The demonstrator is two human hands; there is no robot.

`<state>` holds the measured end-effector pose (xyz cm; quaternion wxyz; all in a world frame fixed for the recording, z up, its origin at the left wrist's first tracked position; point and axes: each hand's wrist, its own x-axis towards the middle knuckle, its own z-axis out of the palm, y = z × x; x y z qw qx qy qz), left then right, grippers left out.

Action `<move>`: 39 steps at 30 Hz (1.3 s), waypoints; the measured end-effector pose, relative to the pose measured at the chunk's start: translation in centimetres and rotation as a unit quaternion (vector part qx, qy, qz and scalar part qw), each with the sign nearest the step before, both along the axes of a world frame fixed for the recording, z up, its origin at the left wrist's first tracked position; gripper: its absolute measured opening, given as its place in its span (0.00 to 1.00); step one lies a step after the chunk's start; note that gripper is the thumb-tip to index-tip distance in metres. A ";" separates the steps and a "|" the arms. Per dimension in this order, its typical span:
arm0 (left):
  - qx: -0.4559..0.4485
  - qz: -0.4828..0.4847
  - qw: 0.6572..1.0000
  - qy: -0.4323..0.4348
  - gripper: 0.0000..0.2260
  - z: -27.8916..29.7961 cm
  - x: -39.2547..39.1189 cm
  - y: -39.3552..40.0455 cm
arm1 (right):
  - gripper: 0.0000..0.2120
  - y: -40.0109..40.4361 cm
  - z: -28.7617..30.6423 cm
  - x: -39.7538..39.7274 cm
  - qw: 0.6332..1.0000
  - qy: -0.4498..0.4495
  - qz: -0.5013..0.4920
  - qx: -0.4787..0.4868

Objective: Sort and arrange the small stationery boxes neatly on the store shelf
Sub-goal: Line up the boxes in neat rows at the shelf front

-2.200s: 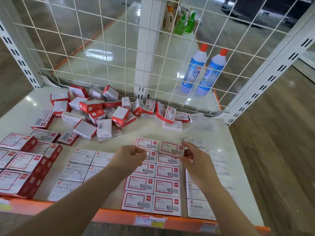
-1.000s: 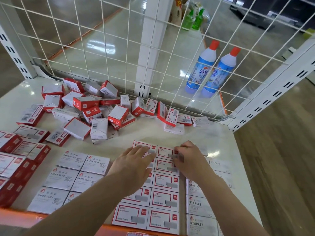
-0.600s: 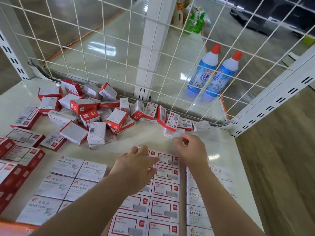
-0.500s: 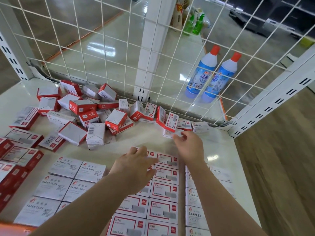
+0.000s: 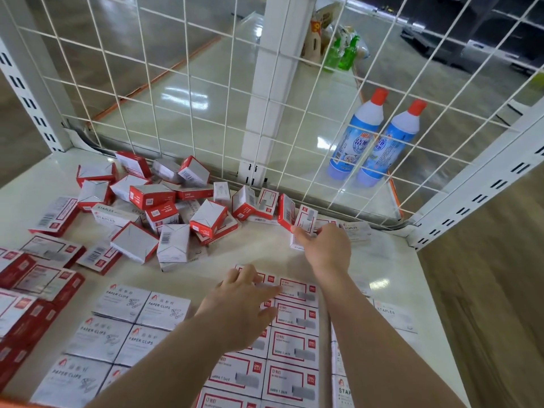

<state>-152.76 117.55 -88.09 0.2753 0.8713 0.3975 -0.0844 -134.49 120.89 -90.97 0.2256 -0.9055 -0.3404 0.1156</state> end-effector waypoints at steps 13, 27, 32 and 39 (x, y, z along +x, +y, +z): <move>-0.001 0.009 1.000 0.012 0.21 0.1 0.3 -0.1 | 0.22 0.2 0.2 0.4 1.000 0.004 -0.003 -0.009; 0.024 -0.039 0.998 0.038 0.24 0.4 -0.1 -0.1 | 0.10 -4.8 1.9 -0.4 0.998 0.024 0.052 0.038; 0.013 -0.027 0.999 0.039 0.22 1.1 -1.0 -0.1 | 0.17 -7.7 3.5 -2.0 0.996 0.035 0.072 0.050; -0.067 0.102 0.992 -0.038 0.16 3.0 -3.3 0.1 | 0.10 -11.0 4.8 -5.6 0.993 0.063 0.068 0.074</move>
